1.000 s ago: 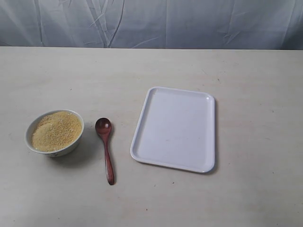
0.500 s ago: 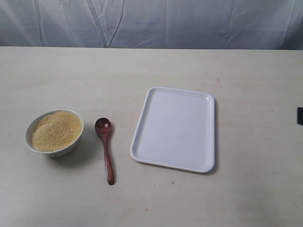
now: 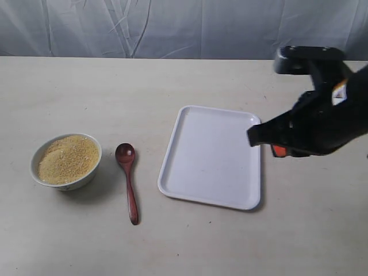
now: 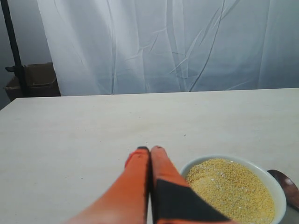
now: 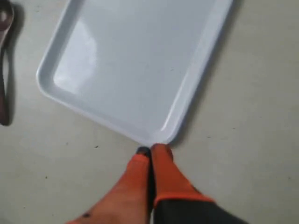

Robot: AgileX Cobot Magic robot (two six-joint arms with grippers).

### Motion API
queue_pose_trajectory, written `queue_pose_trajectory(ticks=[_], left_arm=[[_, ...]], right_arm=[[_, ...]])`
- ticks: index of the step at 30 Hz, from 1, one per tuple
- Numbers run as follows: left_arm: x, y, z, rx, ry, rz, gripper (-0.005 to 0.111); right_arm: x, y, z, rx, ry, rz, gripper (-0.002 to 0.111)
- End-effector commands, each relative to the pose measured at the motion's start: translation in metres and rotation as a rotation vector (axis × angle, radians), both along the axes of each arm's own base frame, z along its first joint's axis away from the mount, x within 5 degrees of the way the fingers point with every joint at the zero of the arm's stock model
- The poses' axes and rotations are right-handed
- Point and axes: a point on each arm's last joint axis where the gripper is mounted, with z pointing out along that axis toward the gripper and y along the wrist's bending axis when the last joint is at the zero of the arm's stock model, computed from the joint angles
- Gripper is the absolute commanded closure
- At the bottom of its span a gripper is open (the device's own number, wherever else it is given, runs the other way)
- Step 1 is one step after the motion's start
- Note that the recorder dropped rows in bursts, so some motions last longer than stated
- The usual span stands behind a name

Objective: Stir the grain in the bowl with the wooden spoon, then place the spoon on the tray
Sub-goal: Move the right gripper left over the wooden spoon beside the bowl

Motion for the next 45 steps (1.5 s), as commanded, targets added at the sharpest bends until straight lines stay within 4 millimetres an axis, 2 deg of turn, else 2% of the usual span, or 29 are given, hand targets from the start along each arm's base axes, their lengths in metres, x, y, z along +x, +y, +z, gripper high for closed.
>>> queue_pose_trajectory(ticks=[1, 2, 3, 5, 6, 7, 12, 16, 19, 22, 25, 27, 45], left_arm=[[0.000, 0.000, 0.000, 0.002, -0.006, -0.001, 0.107], [0.000, 0.000, 0.000, 0.002, -0.006, -0.001, 0.107], [0.000, 0.000, 0.000, 0.002, -0.006, -0.001, 0.107], [0.000, 0.000, 0.000, 0.002, -0.006, -0.001, 0.107], [0.000, 0.000, 0.000, 0.002, -0.006, -0.001, 0.107], [0.000, 0.000, 0.000, 0.002, -0.006, -0.001, 0.107], [0.000, 0.000, 0.000, 0.002, -0.006, -0.001, 0.107], [0.000, 0.000, 0.000, 0.002, -0.006, -0.001, 0.107], [0.000, 0.000, 0.000, 0.002, -0.006, -0.001, 0.107], [0.000, 0.000, 0.000, 0.002, -0.006, -0.001, 0.107], [0.000, 0.000, 0.000, 0.002, -0.006, -0.001, 0.107], [0.000, 0.000, 0.000, 0.002, -0.006, -0.001, 0.107], [0.000, 0.000, 0.000, 0.002, -0.006, -0.001, 0.107]], right_arm=[[0.003, 0.060, -0.011, -0.105, 0.100, 0.133, 0.109], [0.002, 0.083, -0.018, -0.132, 0.133, 0.183, 0.109], [0.003, 0.096, -0.021, -0.139, 0.143, 0.201, 0.109], [0.003, 0.140, -0.033, -0.156, 0.158, 0.270, 0.109], [0.002, 0.153, -0.037, -0.161, 0.163, 0.288, 0.109], [0.003, 0.175, -0.044, -0.166, 0.168, 0.308, 0.109], [0.011, 0.243, -0.074, -0.199, 0.131, 0.338, 0.109], [0.014, 0.259, -0.083, -0.229, 0.106, 0.351, 0.109], [0.018, 0.263, -0.089, -0.245, 0.092, 0.342, 0.108], [0.023, 0.263, -0.091, -0.256, 0.044, 0.298, 0.096], [0.026, 0.262, -0.091, -0.268, 0.022, 0.266, 0.078], [0.027, 0.261, -0.093, -0.270, 0.017, 0.233, 0.071], [0.025, 0.265, -0.130, -0.291, 0.105, 0.175, 0.071]])
